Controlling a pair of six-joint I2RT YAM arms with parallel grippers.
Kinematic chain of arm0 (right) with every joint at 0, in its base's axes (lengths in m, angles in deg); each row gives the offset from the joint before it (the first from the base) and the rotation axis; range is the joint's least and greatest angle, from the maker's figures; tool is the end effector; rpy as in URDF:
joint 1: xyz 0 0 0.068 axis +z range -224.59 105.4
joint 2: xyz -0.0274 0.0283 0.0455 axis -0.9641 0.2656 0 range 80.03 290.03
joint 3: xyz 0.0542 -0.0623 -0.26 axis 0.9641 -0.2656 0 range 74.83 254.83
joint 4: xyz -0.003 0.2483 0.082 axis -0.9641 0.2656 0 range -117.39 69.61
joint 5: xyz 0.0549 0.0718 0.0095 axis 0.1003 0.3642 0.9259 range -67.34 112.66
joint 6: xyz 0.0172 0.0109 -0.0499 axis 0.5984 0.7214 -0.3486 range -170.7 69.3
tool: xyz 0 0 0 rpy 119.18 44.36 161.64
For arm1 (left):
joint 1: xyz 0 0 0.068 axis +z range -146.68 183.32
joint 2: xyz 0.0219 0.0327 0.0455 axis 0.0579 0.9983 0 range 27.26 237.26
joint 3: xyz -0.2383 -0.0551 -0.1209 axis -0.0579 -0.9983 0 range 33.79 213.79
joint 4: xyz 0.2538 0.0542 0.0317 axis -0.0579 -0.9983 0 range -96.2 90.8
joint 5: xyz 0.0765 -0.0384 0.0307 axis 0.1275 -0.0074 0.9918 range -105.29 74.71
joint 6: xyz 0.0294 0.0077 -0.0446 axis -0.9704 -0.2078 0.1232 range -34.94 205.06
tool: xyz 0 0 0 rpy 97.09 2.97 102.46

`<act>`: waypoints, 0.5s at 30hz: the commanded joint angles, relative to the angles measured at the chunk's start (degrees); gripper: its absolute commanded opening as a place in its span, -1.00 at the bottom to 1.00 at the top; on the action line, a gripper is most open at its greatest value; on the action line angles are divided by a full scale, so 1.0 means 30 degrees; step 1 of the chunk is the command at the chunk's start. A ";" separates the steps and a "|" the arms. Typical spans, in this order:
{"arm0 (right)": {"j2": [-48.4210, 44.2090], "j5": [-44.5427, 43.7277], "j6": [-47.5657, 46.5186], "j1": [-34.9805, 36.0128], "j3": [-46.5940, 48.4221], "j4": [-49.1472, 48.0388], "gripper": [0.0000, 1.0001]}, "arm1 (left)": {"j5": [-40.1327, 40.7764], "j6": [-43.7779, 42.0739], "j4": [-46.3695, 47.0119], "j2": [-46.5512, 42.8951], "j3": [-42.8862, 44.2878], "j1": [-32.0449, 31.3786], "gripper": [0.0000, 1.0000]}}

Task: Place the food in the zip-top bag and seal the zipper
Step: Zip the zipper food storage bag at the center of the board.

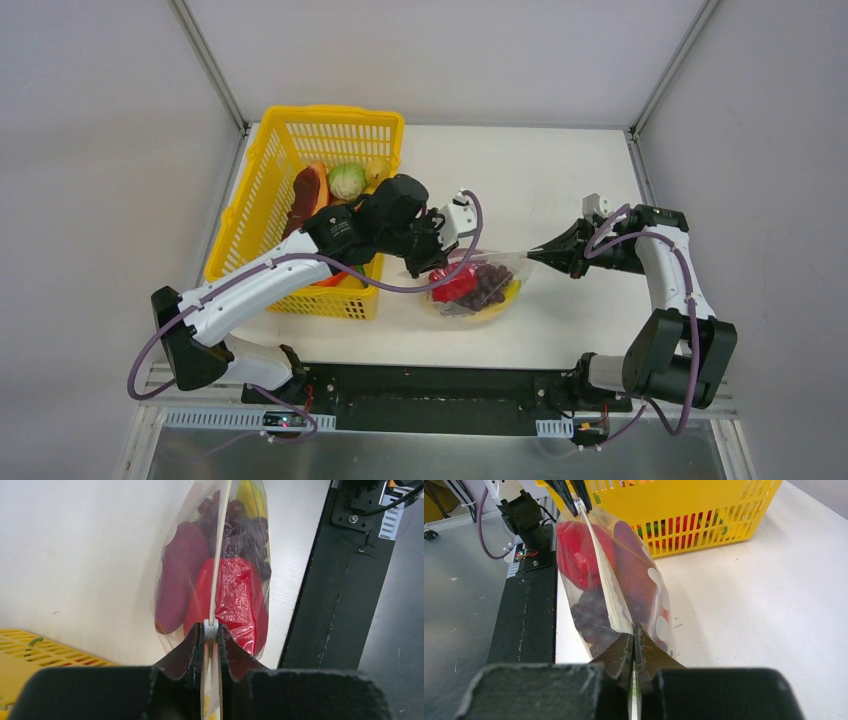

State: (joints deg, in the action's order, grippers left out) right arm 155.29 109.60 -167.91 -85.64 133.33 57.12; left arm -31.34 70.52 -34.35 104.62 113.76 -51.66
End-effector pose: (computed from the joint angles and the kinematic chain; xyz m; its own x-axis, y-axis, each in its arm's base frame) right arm 0.1932 -0.0014 0.2812 0.2607 -0.0991 -0.9603 -0.9483 0.1603 -0.2739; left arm 0.1615 -0.2476 0.3839 -0.0677 0.5171 -0.8533 0.9688 0.2383 0.0676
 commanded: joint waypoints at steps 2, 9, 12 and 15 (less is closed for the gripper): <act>-0.0199 0.0316 -0.0747 -0.0653 0.0356 -0.0206 -1.00 | 0.0770 -0.0259 -0.1936 -0.0984 0.0065 0.0468 -1.00; -0.0108 0.0473 -0.0687 -0.0978 0.0451 -0.0219 -1.00 | 0.0972 -0.0464 -0.3020 -0.1526 -0.0046 0.0643 -1.00; -0.0092 0.0534 -0.0709 -0.1090 0.0451 -0.0222 -1.00 | 0.1060 -0.0422 -0.3395 -0.2006 -0.0628 0.0708 -1.00; -0.0127 0.0610 -0.0716 -0.1165 0.0451 -0.0217 -1.00 | 0.1319 -0.0297 -0.3605 -0.2428 -0.1090 0.0698 -1.00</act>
State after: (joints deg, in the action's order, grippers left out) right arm 155.29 109.58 -167.91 -87.15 133.33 57.12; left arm -30.62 70.28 -38.13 101.89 112.03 -50.57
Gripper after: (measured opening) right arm 0.004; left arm 0.087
